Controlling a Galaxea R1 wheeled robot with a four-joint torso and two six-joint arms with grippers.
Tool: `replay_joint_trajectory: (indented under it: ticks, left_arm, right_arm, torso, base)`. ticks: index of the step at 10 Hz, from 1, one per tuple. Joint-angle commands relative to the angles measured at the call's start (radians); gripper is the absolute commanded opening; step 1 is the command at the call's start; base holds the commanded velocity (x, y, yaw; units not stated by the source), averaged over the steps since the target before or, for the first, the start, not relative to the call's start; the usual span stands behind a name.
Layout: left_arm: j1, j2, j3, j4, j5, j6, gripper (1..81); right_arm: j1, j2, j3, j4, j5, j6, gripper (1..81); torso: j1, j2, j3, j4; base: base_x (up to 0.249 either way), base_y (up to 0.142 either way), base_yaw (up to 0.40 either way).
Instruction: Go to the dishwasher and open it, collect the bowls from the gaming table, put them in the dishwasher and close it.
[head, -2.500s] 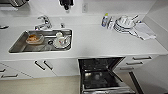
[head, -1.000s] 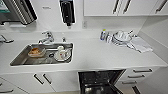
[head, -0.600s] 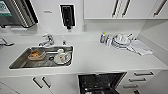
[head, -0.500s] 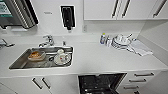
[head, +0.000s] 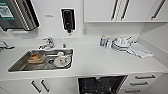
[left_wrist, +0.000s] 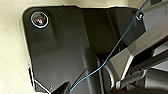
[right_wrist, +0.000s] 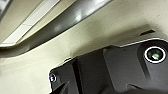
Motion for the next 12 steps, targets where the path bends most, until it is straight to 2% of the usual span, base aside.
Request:
replay_joint_trajectory:
  ticks: [1,3,4,5,6,9,10,12]
  left_arm:
    - [0.001,-0.016,-0.003,0.006,0.037,0.006,81.1]
    - [0.002,-0.018,-0.003,0.006,0.037,0.006,81.1]
    - [0.001,-0.018,-0.003,0.006,0.037,0.006,81.1]
    - [0.002,-0.018,-0.003,0.006,0.037,0.006,81.1]
    - [0.001,-0.019,-0.003,0.007,0.037,0.006,81.1]
    - [0.002,-0.018,-0.003,0.009,0.037,0.006,81.1]
    - [0.002,-0.016,-0.003,0.009,0.037,0.006,81.1]
    - [0.001,-0.013,-0.003,0.009,0.039,0.006,81.1]
  right_arm:
    - [0.151,0.024,-0.037,0.004,-0.036,0.004,81.1]
    - [0.226,0.037,-0.045,0.022,-0.036,0.022,81.1]
    - [0.26,0.025,-0.025,0.051,-0.018,0.028,81.1]
    - [0.298,0.008,-0.002,0.084,0.039,0.031,81.1]
    - [0.341,-0.012,0.03,0.122,0.053,0.031,81.1]
    - [0.493,-0.114,0.204,0.192,0.043,0.037,81.1]
    - [0.551,-0.167,0.292,0.206,0.043,0.066,81.1]
    - [0.622,-0.239,0.393,0.206,0.046,0.125,81.1]
  torso:
    - [-0.001,0.001,0.0,0.0]
    - [0.003,-0.003,0.0,0.0]
    - [0.003,-0.002,0.0,0.0]
    - [0.003,-0.002,0.0,0.0]
    - [0.003,-0.002,0.0,0.0]
    - [0.003,-0.002,0.0,0.0]
    - [0.003,-0.002,0.0,0.0]
    - [0.002,-0.003,0.0,0.0]
  base:
    - [0.0,0.0,0.0]
    - [0.0,0.0,0.0]
    - [0.0,0.0,0.0]
    - [0.0,0.0,0.0]
    - [0.0,0.0,0.0]
    - [0.0,0.0,0.0]
    - [0.0,0.0,0.0]
    - [0.0,0.0,0.0]
